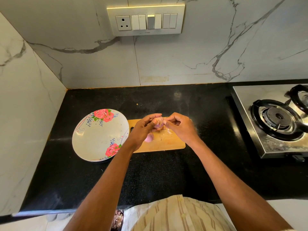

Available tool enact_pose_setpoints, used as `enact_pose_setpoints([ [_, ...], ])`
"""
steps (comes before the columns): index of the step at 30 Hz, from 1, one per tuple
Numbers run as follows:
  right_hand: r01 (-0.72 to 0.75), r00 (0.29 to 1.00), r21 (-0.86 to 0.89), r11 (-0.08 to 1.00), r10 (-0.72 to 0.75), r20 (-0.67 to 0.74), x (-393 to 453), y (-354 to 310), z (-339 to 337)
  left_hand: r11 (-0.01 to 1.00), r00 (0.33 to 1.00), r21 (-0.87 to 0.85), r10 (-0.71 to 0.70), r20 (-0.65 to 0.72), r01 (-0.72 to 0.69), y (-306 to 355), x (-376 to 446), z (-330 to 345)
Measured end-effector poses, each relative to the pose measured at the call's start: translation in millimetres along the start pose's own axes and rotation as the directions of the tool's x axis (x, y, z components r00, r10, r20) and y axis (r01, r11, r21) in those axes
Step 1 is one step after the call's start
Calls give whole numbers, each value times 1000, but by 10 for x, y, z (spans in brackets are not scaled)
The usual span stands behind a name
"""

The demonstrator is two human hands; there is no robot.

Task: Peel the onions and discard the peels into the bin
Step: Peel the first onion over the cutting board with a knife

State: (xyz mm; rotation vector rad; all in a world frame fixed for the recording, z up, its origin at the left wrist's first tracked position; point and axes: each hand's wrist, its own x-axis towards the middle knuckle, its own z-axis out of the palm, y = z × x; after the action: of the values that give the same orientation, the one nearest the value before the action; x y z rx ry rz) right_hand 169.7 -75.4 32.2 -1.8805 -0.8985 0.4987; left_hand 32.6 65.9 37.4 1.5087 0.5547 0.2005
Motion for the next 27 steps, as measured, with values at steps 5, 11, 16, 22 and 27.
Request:
enact_pose_setpoints([
  [5, -19, 999, 13, 1000, 20, -32, -4, 44, 12, 1000, 1000, 3, -6, 18, 6, 2, -32, -6],
  [11, -61, 998, 141, 988, 59, 19, 5, 22, 25, 994, 1000, -109, -23, -19, 21, -5, -16, 20],
  [16, -30, 999, 111, 993, 33, -22, -14, -35, 62, 991, 996, -131, -44, -75, 34, 9, 18, 57],
  [22, -17, 998, 53, 998, 20, -60, 7, 8, 57, 999, 997, -50, -9, -75, 5, 1, 16, 23],
  [27, -35, 998, 73, 997, 39, -52, 24, 30, 37, 998, 998, -66, -15, -63, 11, 16, 1, 13],
])
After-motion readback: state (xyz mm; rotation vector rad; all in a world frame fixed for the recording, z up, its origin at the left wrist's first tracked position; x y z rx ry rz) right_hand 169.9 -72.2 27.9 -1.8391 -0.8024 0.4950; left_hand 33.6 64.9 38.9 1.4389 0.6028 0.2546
